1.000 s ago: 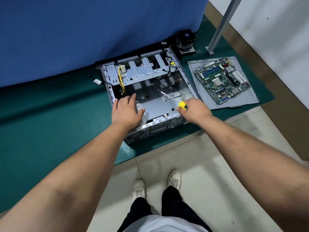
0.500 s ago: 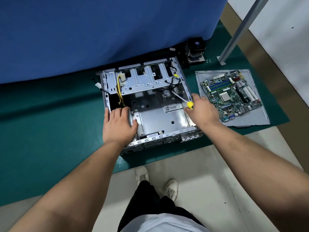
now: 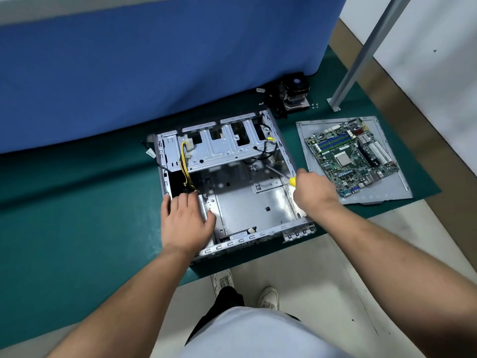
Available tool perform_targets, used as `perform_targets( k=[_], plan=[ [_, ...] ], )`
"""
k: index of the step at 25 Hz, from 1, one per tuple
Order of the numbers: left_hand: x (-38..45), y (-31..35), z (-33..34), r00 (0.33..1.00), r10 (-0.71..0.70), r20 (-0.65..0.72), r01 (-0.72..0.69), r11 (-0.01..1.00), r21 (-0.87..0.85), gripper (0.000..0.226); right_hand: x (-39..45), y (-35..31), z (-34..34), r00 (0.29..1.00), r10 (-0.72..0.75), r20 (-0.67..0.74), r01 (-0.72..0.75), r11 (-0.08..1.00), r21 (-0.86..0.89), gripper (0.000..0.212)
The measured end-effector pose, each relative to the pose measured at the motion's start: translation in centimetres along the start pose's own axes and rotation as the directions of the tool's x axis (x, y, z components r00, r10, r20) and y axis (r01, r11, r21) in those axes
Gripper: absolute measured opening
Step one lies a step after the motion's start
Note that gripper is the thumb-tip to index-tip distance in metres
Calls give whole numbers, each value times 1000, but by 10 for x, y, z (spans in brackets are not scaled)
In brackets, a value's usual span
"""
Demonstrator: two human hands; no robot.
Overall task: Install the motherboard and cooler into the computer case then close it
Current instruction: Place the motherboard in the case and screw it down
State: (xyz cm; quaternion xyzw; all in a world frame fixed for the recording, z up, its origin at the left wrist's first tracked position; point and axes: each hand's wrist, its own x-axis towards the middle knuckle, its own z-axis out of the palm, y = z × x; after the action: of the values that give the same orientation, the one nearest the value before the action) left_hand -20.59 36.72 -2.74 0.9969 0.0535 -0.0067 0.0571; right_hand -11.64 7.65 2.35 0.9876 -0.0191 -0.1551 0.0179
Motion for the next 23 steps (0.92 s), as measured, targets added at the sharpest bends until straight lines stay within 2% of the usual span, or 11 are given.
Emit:
perform_targets(
  k=[5, 8, 10, 11, 12, 14, 16, 18, 20, 23],
  plan=[
    [-1, 1, -1, 999, 10, 33, -11, 1000, 27, 40, -5, -3, 3, 1000, 25, 4, -25, 998, -60, 38],
    [15, 2, -3, 995, 104, -3, -104, 994, 17, 43, 1, 6, -2, 995, -59, 83, 61, 998, -22, 28],
    [37, 2, -5, 966, 258, -28, -259, 966, -17, 55, 7, 34, -11, 965, -154, 214, 111, 973, 201, 50],
    [55, 5, -7, 948, 317, -20, -317, 947, -45, 61, 9, 50, -15, 959, -179, 218, 93, 930, 356, 55],
    [75, 8, -10, 933, 359, 9, -357, 931, -75, 68, 9, 65, -17, 973, -154, 174, 49, 869, 492, 49],
    [118, 20, -13, 892, 435, 121, -424, 899, -106, 80, 23, 90, -6, 991, 19, 131, -101, 743, 661, 36],
    [150, 31, -9, 877, 427, 219, -424, 904, -61, 93, 49, 97, 11, 950, 172, 262, -310, 635, 707, 27],
    [166, 37, -2, 900, 329, 287, -337, 941, -24, 103, 75, 92, 26, 893, 201, 403, -436, 609, 662, 20],
    [169, 40, 9, 919, 261, 297, -261, 965, -38, 108, 107, 84, 39, 884, 186, 429, -432, 677, 595, 18],
    [166, 38, 21, 940, 244, 237, -242, 970, -38, 108, 156, 67, 45, 901, 199, 386, -395, 745, 538, 23]
  ],
)
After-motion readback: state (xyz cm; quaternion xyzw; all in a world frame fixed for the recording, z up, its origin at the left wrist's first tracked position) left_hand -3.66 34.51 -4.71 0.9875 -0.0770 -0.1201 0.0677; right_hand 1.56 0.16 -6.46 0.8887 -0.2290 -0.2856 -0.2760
